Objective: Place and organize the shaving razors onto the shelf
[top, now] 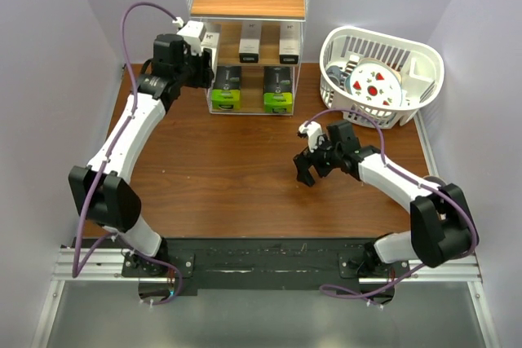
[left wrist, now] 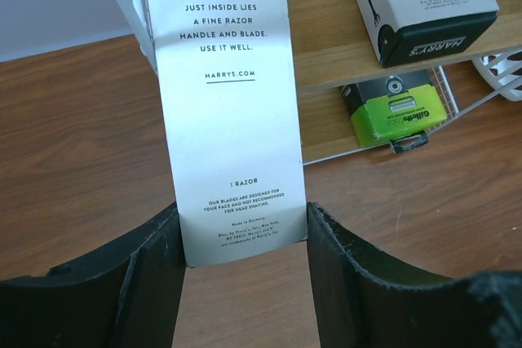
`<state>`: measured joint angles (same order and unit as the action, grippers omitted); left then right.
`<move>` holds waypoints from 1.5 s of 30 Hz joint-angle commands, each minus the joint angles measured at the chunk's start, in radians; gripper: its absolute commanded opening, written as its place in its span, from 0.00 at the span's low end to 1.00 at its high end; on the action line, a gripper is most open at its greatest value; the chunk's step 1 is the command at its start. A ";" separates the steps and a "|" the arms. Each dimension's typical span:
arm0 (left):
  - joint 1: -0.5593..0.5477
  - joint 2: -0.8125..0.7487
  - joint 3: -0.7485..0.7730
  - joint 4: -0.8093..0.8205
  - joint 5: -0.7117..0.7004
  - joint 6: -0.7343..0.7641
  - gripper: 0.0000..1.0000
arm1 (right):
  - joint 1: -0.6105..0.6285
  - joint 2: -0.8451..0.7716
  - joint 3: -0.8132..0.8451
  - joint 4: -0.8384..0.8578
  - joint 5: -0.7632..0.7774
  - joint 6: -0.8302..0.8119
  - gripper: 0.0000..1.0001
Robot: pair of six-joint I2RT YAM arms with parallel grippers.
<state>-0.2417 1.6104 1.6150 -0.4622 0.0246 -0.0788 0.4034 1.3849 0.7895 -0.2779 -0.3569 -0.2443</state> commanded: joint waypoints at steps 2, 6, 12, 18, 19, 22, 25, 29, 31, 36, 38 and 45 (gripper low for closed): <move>0.058 0.060 0.114 0.063 0.047 -0.071 0.47 | -0.011 -0.060 -0.029 0.011 0.012 -0.010 0.99; 0.073 0.095 0.158 0.069 0.049 -0.079 0.49 | -0.017 -0.073 -0.044 0.009 0.012 -0.010 0.99; 0.085 0.138 0.195 0.083 0.040 -0.104 0.52 | -0.020 -0.075 -0.047 0.013 0.009 -0.007 0.99; 0.090 0.141 0.197 0.082 0.011 -0.131 0.68 | -0.023 -0.069 -0.042 0.016 0.010 -0.007 0.99; 0.090 0.137 0.195 0.077 0.008 -0.137 0.70 | -0.023 -0.067 -0.044 0.016 0.009 -0.007 0.99; 0.090 0.125 0.187 0.077 0.005 -0.145 0.74 | -0.023 -0.066 -0.044 0.017 0.007 -0.007 0.99; 0.090 0.111 0.181 0.076 0.011 -0.145 0.75 | -0.023 -0.064 -0.042 0.019 0.009 -0.006 0.99; 0.090 0.077 0.151 0.076 0.043 -0.124 0.79 | -0.025 -0.061 -0.038 0.016 0.009 -0.007 0.99; 0.088 0.063 0.128 0.079 0.067 -0.118 0.80 | -0.025 -0.055 -0.036 0.016 0.009 -0.006 0.99; 0.090 0.057 0.091 0.108 0.112 -0.105 0.80 | -0.023 -0.034 -0.023 0.019 -0.004 -0.001 0.99; 0.090 0.065 0.082 0.122 0.118 -0.105 0.78 | -0.025 -0.024 -0.013 0.022 -0.005 -0.001 0.99; 0.088 0.091 0.098 0.148 0.189 -0.104 0.75 | -0.025 -0.021 -0.016 0.025 -0.004 -0.003 0.99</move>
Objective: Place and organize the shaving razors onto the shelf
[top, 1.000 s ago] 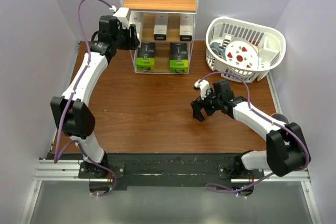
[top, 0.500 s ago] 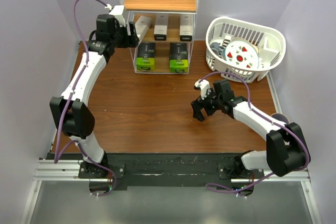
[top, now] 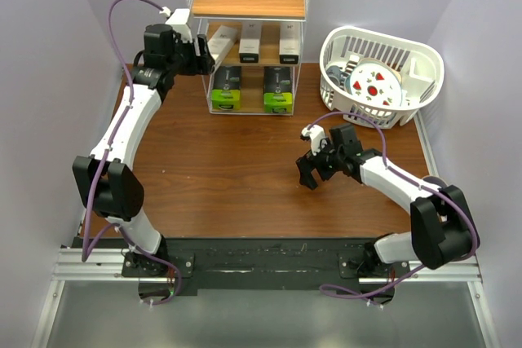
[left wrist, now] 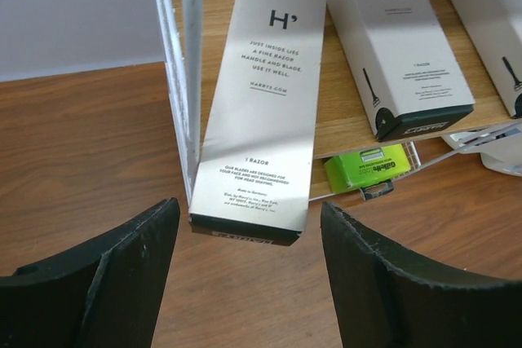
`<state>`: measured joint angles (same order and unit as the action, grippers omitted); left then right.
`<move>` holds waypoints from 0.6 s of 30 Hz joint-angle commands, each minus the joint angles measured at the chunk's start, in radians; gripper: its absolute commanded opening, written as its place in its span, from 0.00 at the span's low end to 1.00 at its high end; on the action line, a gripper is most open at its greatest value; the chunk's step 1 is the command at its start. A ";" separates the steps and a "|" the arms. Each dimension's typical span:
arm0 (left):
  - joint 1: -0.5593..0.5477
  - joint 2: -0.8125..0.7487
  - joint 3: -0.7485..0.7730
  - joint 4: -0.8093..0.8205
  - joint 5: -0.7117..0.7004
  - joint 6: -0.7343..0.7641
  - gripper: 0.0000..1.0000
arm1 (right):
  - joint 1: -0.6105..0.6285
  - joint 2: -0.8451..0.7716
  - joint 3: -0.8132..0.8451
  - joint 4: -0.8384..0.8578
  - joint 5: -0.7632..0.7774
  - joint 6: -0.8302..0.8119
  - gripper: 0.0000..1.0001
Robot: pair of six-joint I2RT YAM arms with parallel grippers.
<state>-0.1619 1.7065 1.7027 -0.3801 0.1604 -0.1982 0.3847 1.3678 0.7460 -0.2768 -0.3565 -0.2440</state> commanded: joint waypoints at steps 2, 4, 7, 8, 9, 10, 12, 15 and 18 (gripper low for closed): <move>0.009 -0.005 0.011 0.063 0.056 0.017 0.75 | -0.006 -0.013 0.021 0.025 -0.004 -0.001 0.99; 0.007 -0.007 0.011 0.060 0.062 0.022 0.75 | -0.006 -0.018 0.012 0.028 -0.004 0.000 0.99; -0.001 -0.004 0.011 0.044 0.045 0.048 0.76 | -0.006 -0.026 0.001 0.028 -0.002 0.002 0.99; -0.007 -0.004 0.011 0.035 0.031 0.054 0.76 | -0.006 -0.027 0.000 0.030 -0.002 0.002 0.99; -0.008 -0.001 0.012 0.032 0.025 0.066 0.77 | -0.006 -0.029 -0.002 0.030 -0.002 0.002 0.99; -0.013 0.001 0.011 0.029 0.022 0.072 0.77 | -0.006 -0.030 -0.004 0.033 -0.002 0.003 0.99; -0.027 0.002 0.012 0.018 -0.005 0.089 0.78 | -0.006 -0.030 -0.005 0.034 -0.002 0.003 0.99; -0.047 0.005 0.011 0.006 -0.041 0.106 0.79 | -0.006 -0.032 -0.007 0.037 -0.002 0.005 0.99; -0.059 0.010 0.009 0.003 -0.065 0.106 0.78 | -0.006 -0.032 -0.010 0.042 -0.002 0.008 0.99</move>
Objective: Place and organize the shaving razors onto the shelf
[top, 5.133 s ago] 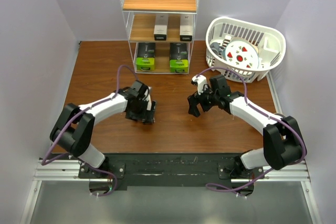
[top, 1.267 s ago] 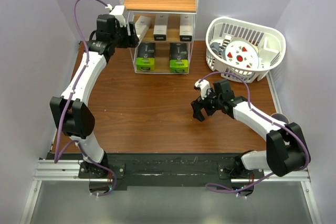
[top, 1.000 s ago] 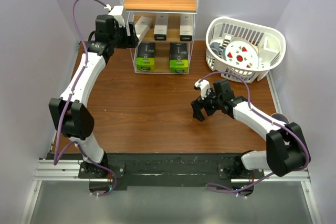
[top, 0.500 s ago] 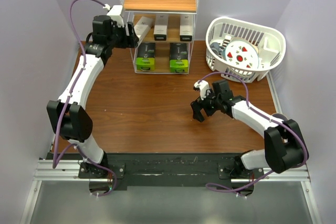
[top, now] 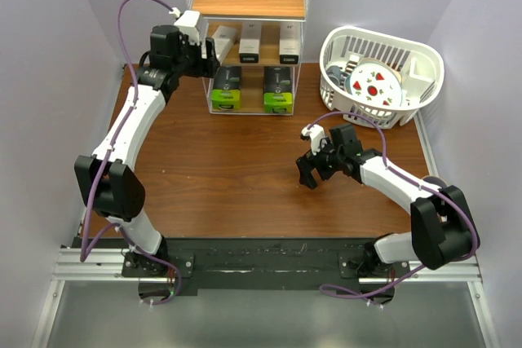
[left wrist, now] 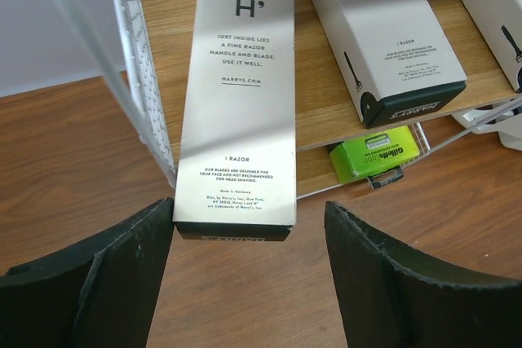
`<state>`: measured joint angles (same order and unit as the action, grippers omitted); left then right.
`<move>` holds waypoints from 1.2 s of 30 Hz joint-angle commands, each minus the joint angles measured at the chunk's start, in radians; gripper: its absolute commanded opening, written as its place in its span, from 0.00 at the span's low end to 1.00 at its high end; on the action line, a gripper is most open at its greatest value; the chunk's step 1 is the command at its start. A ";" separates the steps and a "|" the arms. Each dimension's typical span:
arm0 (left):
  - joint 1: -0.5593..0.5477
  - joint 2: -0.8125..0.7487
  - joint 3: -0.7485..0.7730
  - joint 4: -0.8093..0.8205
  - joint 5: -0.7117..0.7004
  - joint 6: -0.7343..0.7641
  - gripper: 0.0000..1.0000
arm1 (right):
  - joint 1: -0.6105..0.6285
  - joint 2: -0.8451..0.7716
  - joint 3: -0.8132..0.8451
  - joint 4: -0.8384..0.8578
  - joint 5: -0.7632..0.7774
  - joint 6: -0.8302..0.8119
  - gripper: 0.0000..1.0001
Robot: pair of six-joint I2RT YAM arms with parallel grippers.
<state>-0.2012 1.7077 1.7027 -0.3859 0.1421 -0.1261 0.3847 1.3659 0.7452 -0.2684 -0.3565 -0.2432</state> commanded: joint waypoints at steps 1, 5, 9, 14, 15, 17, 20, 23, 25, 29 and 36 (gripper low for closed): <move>-0.020 0.009 0.011 0.007 -0.053 0.033 0.77 | -0.006 -0.031 -0.009 0.034 -0.002 0.007 0.99; -0.021 0.013 0.012 0.012 -0.082 0.011 0.66 | -0.006 -0.036 -0.015 0.037 -0.001 0.007 0.99; -0.021 0.013 0.012 0.021 -0.096 -0.026 0.60 | -0.007 -0.041 -0.024 0.038 -0.001 0.010 0.99; -0.021 0.018 0.017 0.038 -0.140 -0.073 0.56 | -0.007 -0.047 -0.030 0.043 0.004 0.012 0.99; -0.021 0.018 0.021 0.039 -0.172 -0.078 0.56 | -0.007 -0.047 -0.030 0.043 0.002 0.012 0.99; -0.021 0.020 0.032 0.039 -0.215 -0.083 0.55 | -0.007 -0.048 -0.032 0.043 0.004 0.012 0.99; -0.021 0.033 0.049 0.038 -0.266 -0.087 0.56 | -0.007 -0.047 -0.035 0.044 0.004 0.012 0.99; -0.021 0.049 0.060 0.038 -0.280 -0.093 0.57 | -0.009 -0.042 -0.033 0.047 0.001 0.013 0.99; -0.021 0.058 0.066 0.035 -0.279 -0.109 0.58 | -0.007 -0.041 -0.030 0.047 0.001 0.013 0.99; -0.026 0.078 0.090 0.025 -0.279 -0.115 0.64 | -0.010 -0.036 -0.029 0.044 0.002 0.013 0.99; -0.033 0.038 0.103 -0.005 -0.248 -0.099 0.75 | -0.010 -0.034 -0.029 0.044 0.002 0.013 0.99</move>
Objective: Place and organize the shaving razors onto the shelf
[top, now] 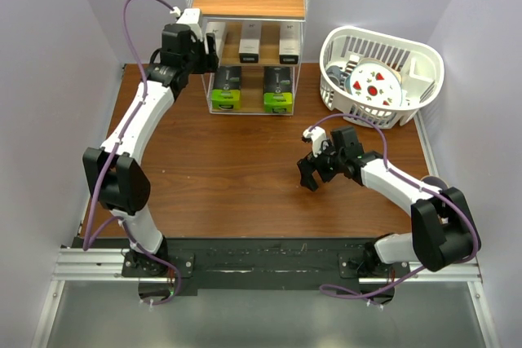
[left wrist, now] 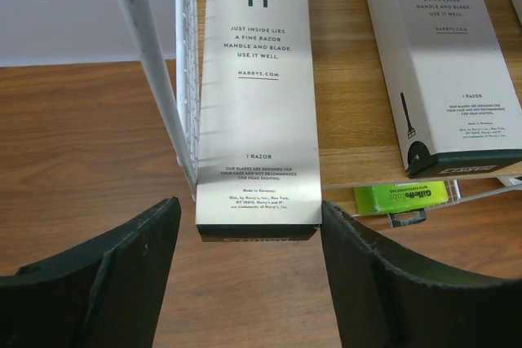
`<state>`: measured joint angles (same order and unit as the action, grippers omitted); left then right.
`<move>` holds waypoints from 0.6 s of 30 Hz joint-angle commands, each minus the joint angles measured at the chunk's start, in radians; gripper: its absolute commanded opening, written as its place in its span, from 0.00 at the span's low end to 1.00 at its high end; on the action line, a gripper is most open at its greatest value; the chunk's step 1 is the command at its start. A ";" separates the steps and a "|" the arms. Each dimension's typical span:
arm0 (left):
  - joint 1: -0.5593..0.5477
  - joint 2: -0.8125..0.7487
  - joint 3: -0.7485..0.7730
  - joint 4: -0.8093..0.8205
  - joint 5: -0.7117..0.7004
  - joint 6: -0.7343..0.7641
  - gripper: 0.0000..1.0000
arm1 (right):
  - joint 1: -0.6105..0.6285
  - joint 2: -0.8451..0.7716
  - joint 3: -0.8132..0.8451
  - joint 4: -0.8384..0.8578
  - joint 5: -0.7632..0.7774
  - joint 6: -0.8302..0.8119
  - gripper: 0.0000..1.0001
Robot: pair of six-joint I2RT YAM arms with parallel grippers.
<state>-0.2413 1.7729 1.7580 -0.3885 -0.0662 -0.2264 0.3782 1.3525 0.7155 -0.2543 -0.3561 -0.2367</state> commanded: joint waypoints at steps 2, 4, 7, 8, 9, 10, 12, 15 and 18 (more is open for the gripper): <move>0.007 -0.046 0.041 -0.022 -0.043 0.009 0.77 | -0.004 -0.016 0.007 0.029 0.000 0.007 0.99; 0.007 -0.058 0.032 -0.041 -0.047 0.012 0.78 | -0.004 -0.015 0.013 0.026 0.002 0.005 0.99; 0.007 -0.092 -0.006 -0.065 -0.041 0.012 0.80 | -0.005 -0.004 0.025 0.017 0.000 0.005 0.99; 0.008 -0.110 -0.032 -0.070 -0.038 0.010 0.80 | -0.004 0.002 0.033 0.016 -0.001 0.005 0.99; 0.010 -0.121 -0.044 -0.073 -0.038 0.012 0.81 | -0.004 0.005 0.036 0.016 -0.004 0.005 0.99; 0.011 -0.133 -0.058 -0.078 -0.037 0.009 0.82 | -0.004 0.008 0.039 0.015 -0.004 0.005 0.99; 0.016 -0.173 -0.097 -0.075 -0.012 0.007 0.84 | -0.004 0.016 0.050 0.013 -0.006 0.005 0.99; 0.017 -0.220 -0.137 -0.055 0.048 0.016 0.85 | -0.005 0.026 0.058 0.012 -0.009 0.005 0.99; 0.019 -0.247 -0.175 -0.030 0.114 0.047 0.87 | -0.005 0.034 0.065 0.012 -0.018 0.008 0.99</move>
<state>-0.2298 1.5890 1.6154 -0.4637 -0.0368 -0.2176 0.3782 1.3750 0.7364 -0.2554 -0.3573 -0.2363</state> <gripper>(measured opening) 0.861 0.986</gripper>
